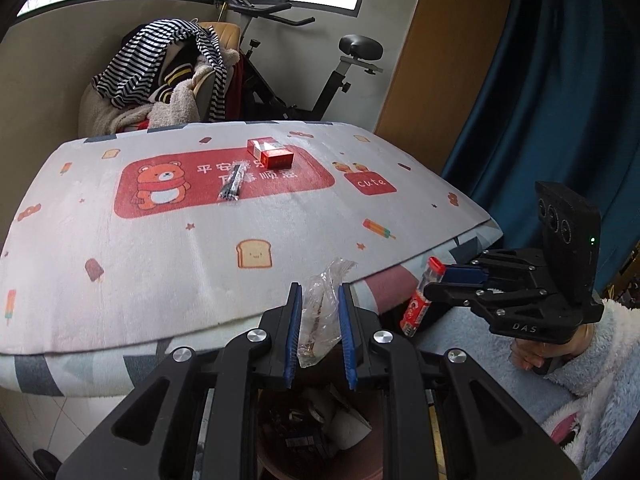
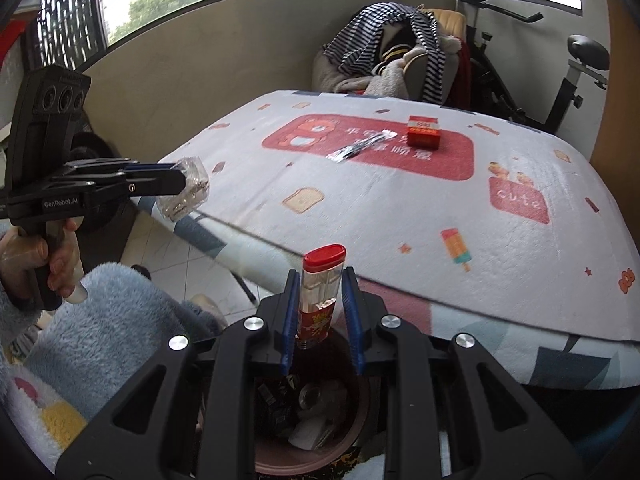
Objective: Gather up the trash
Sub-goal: 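Carry the tube and wrapper over the bin and open the right gripper, then open the left gripper over the bin to drop the clear wrapper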
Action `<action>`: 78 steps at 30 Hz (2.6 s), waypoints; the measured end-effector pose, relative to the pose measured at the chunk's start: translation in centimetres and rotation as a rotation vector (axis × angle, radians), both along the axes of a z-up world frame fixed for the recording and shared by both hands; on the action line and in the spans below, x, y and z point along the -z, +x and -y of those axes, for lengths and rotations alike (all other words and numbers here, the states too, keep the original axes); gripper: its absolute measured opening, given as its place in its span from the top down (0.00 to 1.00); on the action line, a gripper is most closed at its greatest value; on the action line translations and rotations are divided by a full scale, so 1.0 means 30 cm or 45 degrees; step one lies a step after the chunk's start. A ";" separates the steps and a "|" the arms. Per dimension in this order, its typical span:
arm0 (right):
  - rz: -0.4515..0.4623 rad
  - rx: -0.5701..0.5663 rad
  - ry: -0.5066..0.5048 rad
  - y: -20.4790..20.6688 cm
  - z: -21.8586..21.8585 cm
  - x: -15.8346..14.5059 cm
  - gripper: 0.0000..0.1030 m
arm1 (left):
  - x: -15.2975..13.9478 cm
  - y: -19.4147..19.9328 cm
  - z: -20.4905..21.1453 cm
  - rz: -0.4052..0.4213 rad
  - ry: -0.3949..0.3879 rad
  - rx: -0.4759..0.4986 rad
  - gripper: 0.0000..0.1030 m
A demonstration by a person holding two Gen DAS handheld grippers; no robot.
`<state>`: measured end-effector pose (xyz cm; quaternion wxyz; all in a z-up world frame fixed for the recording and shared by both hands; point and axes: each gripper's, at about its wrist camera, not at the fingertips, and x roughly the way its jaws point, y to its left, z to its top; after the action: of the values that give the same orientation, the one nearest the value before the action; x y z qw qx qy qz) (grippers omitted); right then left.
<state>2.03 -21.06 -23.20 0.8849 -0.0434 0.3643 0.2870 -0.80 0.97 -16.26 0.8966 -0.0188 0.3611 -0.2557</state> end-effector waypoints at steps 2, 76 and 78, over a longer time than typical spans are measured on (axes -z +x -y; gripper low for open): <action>-0.028 -0.025 -0.009 -0.014 -0.022 0.019 0.76 | 0.006 -0.014 -0.005 -0.007 -0.006 -0.004 0.82; 0.068 -0.069 -0.108 0.023 0.032 0.130 0.06 | 0.285 -0.046 0.010 -0.105 0.071 -0.026 0.06; 0.068 -0.069 -0.108 0.024 0.033 0.131 0.06 | 0.288 -0.046 0.013 -0.101 0.095 -0.035 0.05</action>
<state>2.74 -22.06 -27.12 0.8835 -0.0982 0.3511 0.2940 -2.17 0.58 -24.91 0.8851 -0.0005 0.4054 -0.2285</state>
